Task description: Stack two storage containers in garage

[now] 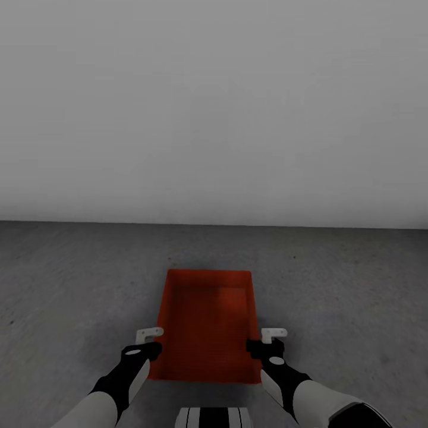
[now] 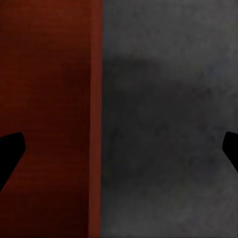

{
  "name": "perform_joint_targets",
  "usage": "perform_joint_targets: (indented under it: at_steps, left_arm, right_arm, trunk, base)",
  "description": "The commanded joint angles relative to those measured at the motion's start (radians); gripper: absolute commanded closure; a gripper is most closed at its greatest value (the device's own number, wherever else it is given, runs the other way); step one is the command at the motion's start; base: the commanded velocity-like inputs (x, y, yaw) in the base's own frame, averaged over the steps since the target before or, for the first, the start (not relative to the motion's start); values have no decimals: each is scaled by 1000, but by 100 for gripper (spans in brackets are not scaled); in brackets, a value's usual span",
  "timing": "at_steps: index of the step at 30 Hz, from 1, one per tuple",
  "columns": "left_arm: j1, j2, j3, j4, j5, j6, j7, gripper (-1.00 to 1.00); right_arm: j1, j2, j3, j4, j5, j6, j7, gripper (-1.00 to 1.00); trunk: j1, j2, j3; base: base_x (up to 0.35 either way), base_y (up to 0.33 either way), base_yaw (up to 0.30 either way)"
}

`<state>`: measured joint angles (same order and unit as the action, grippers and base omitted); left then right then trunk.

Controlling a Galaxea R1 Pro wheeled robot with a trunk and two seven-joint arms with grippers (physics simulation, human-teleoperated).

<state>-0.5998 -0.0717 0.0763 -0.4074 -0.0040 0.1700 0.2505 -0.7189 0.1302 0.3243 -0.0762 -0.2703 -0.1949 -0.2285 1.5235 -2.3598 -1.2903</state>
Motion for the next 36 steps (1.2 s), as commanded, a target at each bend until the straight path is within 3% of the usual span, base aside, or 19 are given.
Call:
perform_joint_targets:
  at_steps: [1, 8, 36]
  left_arm:
    - [0, -1, 5, -2, 0, 5, 1, -100]
    - [0, -2, 5, -2, 1, 6, 2, -100]
    - [0, 0, 5, -1, 1, 9, 4, -100]
  right_arm:
    - [-1, 0, 9, 1, -10, -3, -3, -100]
    - [-1, 0, 9, 1, -13, -3, -3, -100]
    - [-1, 2, 9, 1, -14, -4, -5, -100]
  trunk:
    - [0, 0, -1]
    - [0, 0, -1]
    - [-107, 196, 87]
  base:
    - [0, 0, 0]
    - [0, 0, 0]
    - [0, 0, 0]
